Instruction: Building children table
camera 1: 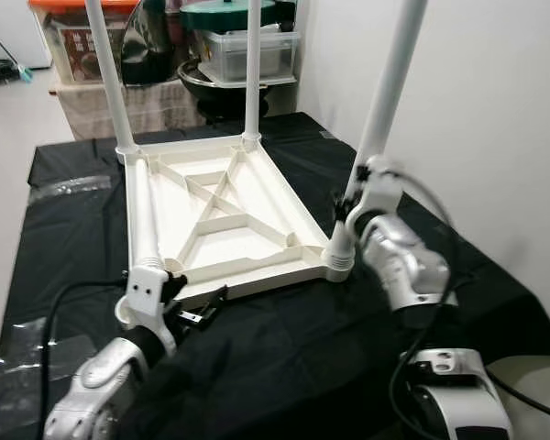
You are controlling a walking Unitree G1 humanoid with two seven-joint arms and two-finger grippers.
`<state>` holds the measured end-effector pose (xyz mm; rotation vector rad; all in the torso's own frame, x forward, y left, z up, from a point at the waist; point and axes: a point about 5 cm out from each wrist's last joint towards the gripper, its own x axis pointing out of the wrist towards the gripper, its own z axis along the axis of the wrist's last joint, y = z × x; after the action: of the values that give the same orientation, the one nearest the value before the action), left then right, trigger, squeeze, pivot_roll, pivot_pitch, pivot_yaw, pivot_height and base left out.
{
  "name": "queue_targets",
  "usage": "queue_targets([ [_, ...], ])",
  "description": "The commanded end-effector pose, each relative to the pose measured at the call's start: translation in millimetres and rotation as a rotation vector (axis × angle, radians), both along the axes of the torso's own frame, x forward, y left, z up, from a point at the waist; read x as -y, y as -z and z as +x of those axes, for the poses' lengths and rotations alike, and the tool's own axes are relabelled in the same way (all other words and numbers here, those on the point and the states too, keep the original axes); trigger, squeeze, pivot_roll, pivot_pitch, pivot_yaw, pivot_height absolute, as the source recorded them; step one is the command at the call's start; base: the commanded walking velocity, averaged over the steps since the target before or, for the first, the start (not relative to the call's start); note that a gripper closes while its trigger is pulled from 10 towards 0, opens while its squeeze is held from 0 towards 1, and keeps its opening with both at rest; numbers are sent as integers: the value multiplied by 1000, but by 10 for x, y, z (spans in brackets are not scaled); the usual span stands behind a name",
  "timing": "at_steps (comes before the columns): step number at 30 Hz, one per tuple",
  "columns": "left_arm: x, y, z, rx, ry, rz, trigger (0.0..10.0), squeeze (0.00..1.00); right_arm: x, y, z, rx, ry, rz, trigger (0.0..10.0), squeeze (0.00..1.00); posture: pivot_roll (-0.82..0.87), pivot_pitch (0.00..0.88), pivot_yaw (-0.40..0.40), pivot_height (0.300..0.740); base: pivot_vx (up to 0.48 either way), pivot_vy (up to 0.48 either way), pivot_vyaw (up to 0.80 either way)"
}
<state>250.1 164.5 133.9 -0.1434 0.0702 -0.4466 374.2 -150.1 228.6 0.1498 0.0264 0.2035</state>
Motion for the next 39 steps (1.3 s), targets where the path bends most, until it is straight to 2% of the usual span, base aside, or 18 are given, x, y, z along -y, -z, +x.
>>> queue_targets([
  [1,-6,23,7,-17,8,4,10000,0,-38,-14,-48,30,-160,-4,10000,0,84,0,-85,740,0,0,0],
  [4,-17,17,23,-12,14,11,10000,0,248,-68,-101,72,-389,-80,10000,0,82,0,-81,740,0,0,0],
  [6,-16,15,26,-12,15,11,10000,0,292,-75,-113,72,-426,-87,10000,0,82,0,-81,740,0,0,0],
  [7,4,12,27,-10,19,9,10000,0,332,-54,-123,64,-498,-100,4431,0,86,0,-82,740,0,0,0],
  [8,10,13,25,-10,22,10,10000,0,344,-31,-116,55,-514,-115,275,0,94,0,-83,740,0,0,0],
  [10,12,14,21,-11,25,11,10000,0,364,-4,-101,39,-519,-109,0,0,94,0,-83,740,0,0,0],
  [16,-5,10,16,-10,28,18,10000,0,384,109,-1,-18,-354,-157,0,0,101,0,-86,740,0,0,0],
  [20,-10,8,18,-9,29,20,10000,0,360,380,48,-129,174,-112,0,0,100,0,-83,740,0,0,0],
  [22,-10,8,18,-9,29,20,10000,0,360,380,48,-129,174,-112,0,0,100,0,-83,740,0,0,0],
  [24,-1,8,17,-10,31,19,10000,0,240,579,-121,-194,348,-86,0,0,105,0,-86,740,0,0,0],
  [26,3,8,16,-11,33,18,10000,0,79,671,-253,-227,376,-86,0,0,104,0,-82,740,0,0,0],
  [28,3,8,16,-11,33,18,10000,0,79,671,-253,-227,376,-86,0,0,104,0,-82,740,0,0,0],
  [29,4,10,16,-12,36,20,10000,0,-140,688,-358,-226,324,-73,10000,0,105,0,-81,740,0,0,0],
  [33,0,9,19,-12,38,21,10000,0,-257,620,-406,-184,267,-42,10000,0,100,0,-80,740,0,0,0],
  [34,-4,8,24,-12,39,22,10000,0,-287,523,-388,-130,199,-33,10000,1000,96,0,-78,740,0,0,0],
  [35,-5,6,29,-11,40,23,10000,0,-235,401,-319,-77,133,-35,10000,1000,93,0,-78,740,0,0,0],
  [36,1,6,33,-11,42,22,10000,0,-154,258,-226,-21,50,-46,10000,0,93,0,-78,740,0,0,0],
  [39,6,7,34,-10,43,21,10000,0,-98,165,-170,10,-2,-54,10000,0,93,0,-78,740,0,0,0],
])
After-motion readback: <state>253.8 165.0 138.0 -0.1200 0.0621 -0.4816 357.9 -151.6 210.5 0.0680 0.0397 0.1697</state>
